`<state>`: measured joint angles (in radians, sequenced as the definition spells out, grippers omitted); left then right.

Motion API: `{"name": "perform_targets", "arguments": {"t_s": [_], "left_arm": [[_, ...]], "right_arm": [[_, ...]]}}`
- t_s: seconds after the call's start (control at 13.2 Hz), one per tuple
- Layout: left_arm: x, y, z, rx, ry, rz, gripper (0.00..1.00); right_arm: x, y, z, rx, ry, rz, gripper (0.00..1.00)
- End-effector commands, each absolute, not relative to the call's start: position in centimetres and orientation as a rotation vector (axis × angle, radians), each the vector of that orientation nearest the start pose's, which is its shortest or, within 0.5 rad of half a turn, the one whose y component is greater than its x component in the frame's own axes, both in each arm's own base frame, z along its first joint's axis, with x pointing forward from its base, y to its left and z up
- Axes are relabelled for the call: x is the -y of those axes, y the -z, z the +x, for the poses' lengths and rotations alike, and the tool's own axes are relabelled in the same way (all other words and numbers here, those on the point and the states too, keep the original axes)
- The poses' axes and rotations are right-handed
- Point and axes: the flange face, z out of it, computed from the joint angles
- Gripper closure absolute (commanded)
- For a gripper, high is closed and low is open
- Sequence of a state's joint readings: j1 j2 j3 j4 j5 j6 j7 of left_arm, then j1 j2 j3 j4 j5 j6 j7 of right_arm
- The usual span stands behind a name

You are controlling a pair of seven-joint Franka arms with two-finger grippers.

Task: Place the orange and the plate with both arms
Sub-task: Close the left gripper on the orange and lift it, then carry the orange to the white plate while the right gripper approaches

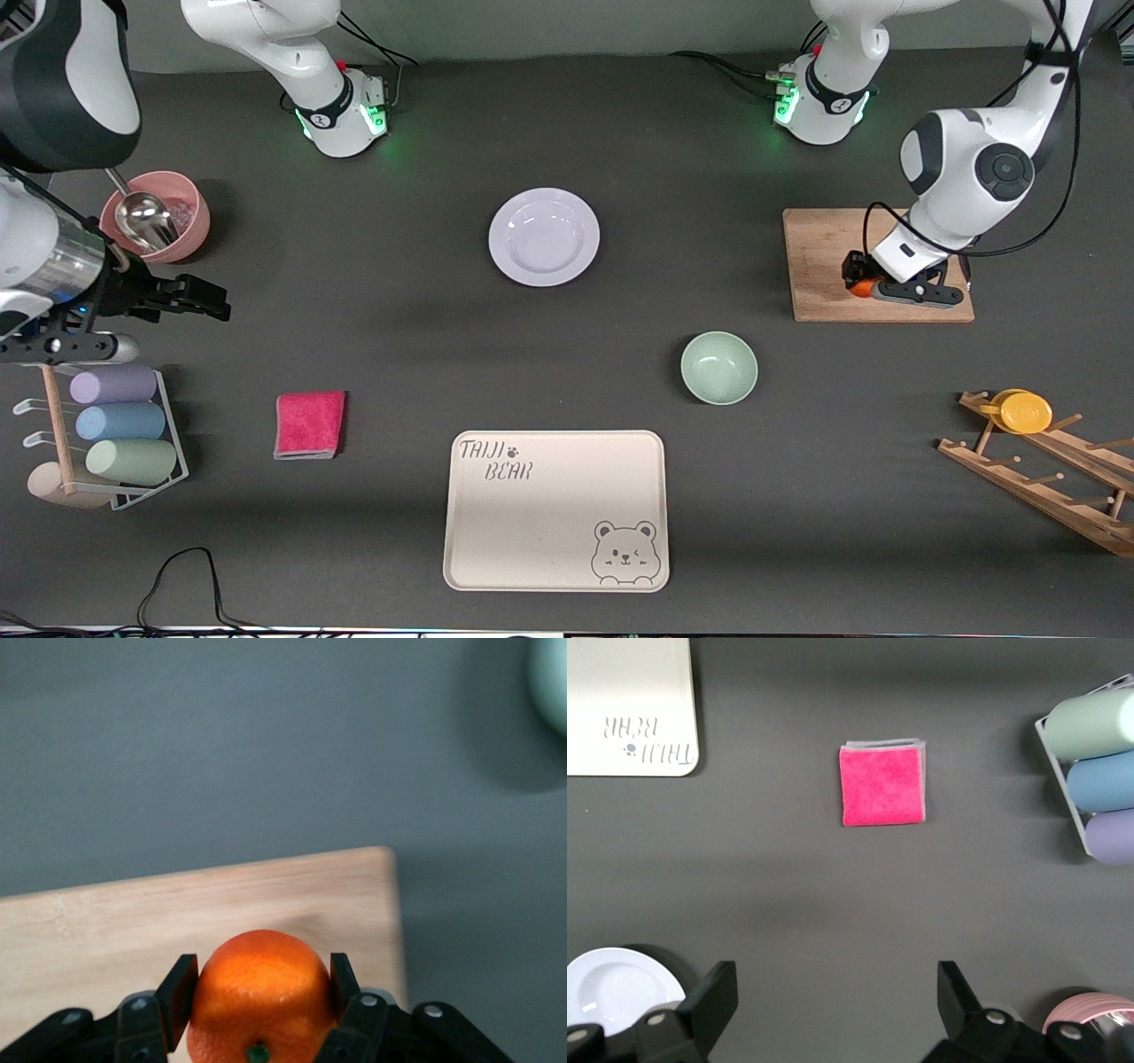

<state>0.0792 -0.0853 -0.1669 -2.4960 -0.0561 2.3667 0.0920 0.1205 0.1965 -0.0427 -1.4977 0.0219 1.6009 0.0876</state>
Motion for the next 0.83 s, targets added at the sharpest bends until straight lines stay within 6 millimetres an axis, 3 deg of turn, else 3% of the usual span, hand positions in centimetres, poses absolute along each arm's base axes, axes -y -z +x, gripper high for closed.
{"name": "perform_targets", "arguments": {"t_s": [0.0, 0.15, 0.3, 0.45, 0.76], "left_arm": [[12.6, -40.9, 46.5, -0.175, -0.18, -3.137, 1.0], [18.9, -44.3, 45.7, -0.087, -0.202, -3.187, 1.0], [25.8, -45.6, 43.6, 0.02, -0.199, -3.221, 1.0], [32.7, -44.6, 41.3, 0.13, -0.182, -3.226, 1.0], [43.0, -40.8, 35.9, 0.307, -0.127, -3.268, 1.0]], "right_arm": [[-6.4, -52.2, 62.1, -0.045, -0.213, -3.103, 0.0], [-6.8, -50.9, 62.4, -0.042, -0.252, -2.995, 0.0], [-8.0, -50.6, 62.2, -0.039, -0.286, -2.842, 0.0], [-9.5, -49.2, 61.9, -0.074, -0.342, -2.688, 0.0], [-11.3, -45.9, 61.0, -0.14, -0.426, -2.481, 0.0]]}}
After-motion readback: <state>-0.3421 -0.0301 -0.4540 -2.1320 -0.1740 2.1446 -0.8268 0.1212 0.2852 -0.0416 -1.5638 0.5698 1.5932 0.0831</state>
